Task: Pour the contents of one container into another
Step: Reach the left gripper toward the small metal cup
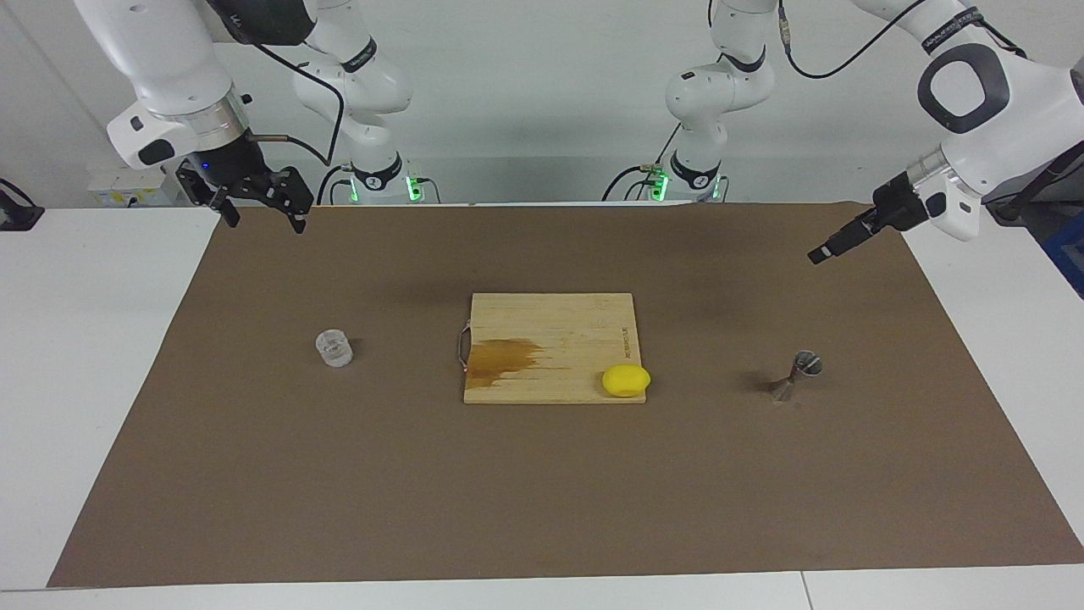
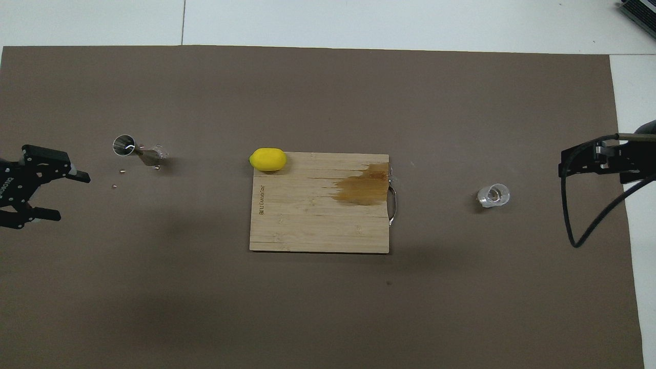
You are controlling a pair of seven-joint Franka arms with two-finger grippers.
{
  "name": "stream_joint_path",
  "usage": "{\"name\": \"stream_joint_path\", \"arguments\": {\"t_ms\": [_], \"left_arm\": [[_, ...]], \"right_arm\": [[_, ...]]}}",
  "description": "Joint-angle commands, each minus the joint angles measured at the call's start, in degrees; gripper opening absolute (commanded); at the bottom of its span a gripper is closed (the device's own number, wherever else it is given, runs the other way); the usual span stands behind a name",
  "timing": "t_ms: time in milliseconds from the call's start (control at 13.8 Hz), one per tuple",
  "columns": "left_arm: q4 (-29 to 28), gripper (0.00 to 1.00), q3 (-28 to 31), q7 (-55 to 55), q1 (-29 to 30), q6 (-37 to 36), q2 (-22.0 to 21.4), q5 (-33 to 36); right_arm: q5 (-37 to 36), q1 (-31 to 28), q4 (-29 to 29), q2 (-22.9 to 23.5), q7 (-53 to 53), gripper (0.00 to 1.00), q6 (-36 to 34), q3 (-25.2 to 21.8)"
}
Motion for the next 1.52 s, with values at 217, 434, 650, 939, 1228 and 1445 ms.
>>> {"name": "stream_joint_path", "arguments": {"t_ms": [217, 434, 650, 939, 1228, 1445], "left_arm": [[-10.0, 1.0, -0.7, -25.0, 5.8, 12.3, -0.2, -17.8], [-14.4, 1.0, -0.7, -33.8, 5.9, 20.5, -0.1, -27.0], [-19.4, 1.0, -0.7, -36.4, 7.3, 26.8, 1.0, -37.6], [-22.4, 1.0, -0.8, -36.0, 7.8, 29.3, 4.1, -48.7], [-22.4, 1.0, -1.1, -35.3, 7.0, 29.8, 6.5, -55.0], [-22.1, 1.0, -1.2, -31.9, 5.3, 31.6, 8.8, -62.0]], "right_arm": [[1.0, -0.8, -1.6, -1.3, -1.2, 1.0, 0.5, 0.2], [1.0, -0.8, -1.6, -1.3, -1.2, 1.0, 0.5, 0.2], [1.0, -0.8, -1.6, -1.3, -1.2, 1.0, 0.5, 0.2], [1.0, -0.8, -1.6, -1.3, -1.2, 1.0, 0.5, 0.2], [1.0, -0.8, -1.6, -1.3, -1.2, 1.0, 0.5, 0.2], [1.0, -0.8, -1.6, -1.3, -1.2, 1.0, 0.5, 0.2]]}}
